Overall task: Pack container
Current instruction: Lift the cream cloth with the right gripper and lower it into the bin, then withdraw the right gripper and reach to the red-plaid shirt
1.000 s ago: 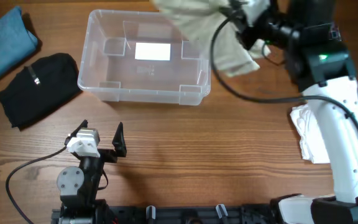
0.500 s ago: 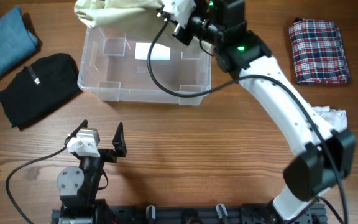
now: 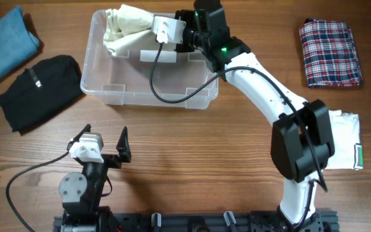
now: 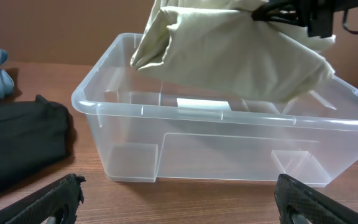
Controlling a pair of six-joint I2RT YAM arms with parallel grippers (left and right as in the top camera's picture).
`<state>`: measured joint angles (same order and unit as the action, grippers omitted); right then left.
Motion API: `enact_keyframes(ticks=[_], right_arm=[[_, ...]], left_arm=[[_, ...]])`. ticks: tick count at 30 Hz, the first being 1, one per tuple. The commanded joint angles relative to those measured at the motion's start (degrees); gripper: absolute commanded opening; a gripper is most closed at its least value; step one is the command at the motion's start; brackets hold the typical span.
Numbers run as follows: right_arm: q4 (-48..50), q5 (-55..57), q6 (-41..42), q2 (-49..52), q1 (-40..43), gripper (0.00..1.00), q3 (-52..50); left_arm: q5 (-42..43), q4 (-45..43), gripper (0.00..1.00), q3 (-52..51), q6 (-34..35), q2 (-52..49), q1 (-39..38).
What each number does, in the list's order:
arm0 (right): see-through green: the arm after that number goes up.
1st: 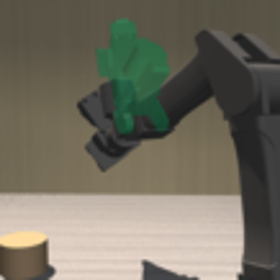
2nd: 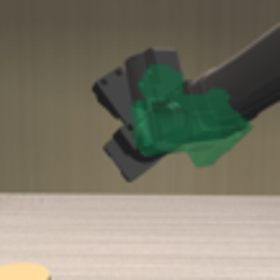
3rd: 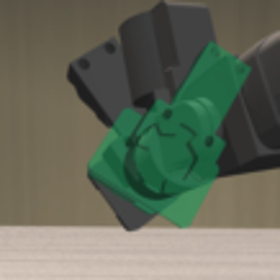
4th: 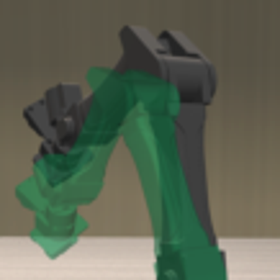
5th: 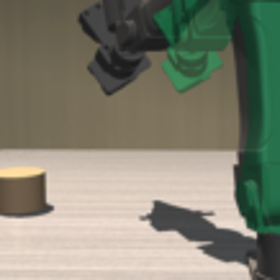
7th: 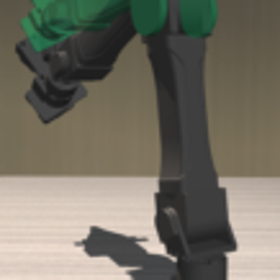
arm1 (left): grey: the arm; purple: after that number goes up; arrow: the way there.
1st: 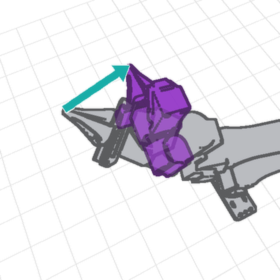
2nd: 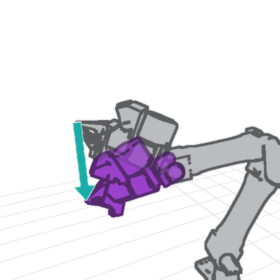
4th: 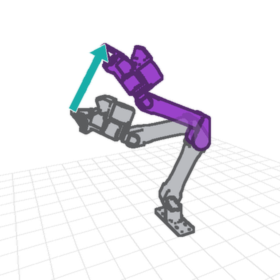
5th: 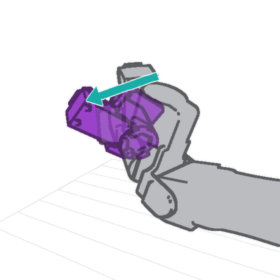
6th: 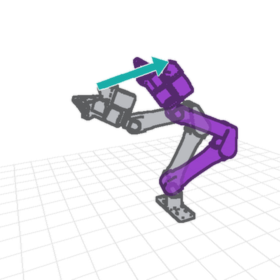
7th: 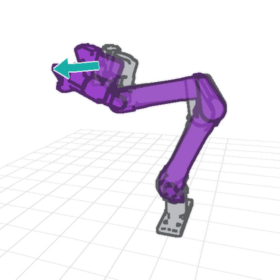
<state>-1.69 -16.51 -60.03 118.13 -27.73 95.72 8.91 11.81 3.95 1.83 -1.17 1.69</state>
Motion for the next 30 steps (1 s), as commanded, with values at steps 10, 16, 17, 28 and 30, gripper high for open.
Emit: enact_keyframes(ticks=[10,16,17,28,30], right_arm=[[10.1,-0.5,-2.8,7.7,-0.5,0.04,2.1],[10.5,-0.4,1.8,8.0,-3.0,0.73,2.1],[10.3,-0.3,4.1,7.6,-3.5,0.79,2.1],[-20.5,-1.9,30.5,-17.7,-8.8,1.00,2.1],[-24.8,-4.1,30.8,-23.0,-8.8,1.00,2.1]], left_arm=[[0.5,0.0,1.00,-0.3,0.5,0.4,0.5],[0.5,0.0,1.00,-0.3,0.5,0.4,0.5],[0.5,0.0,1.00,-0.3,0.5,0.4,0.5],[0.5,0.0,1.00,-0.3,0.5,0.4,0.5],[0.5,0.0,1.00,-0.3,0.5,0.4,0.5]])
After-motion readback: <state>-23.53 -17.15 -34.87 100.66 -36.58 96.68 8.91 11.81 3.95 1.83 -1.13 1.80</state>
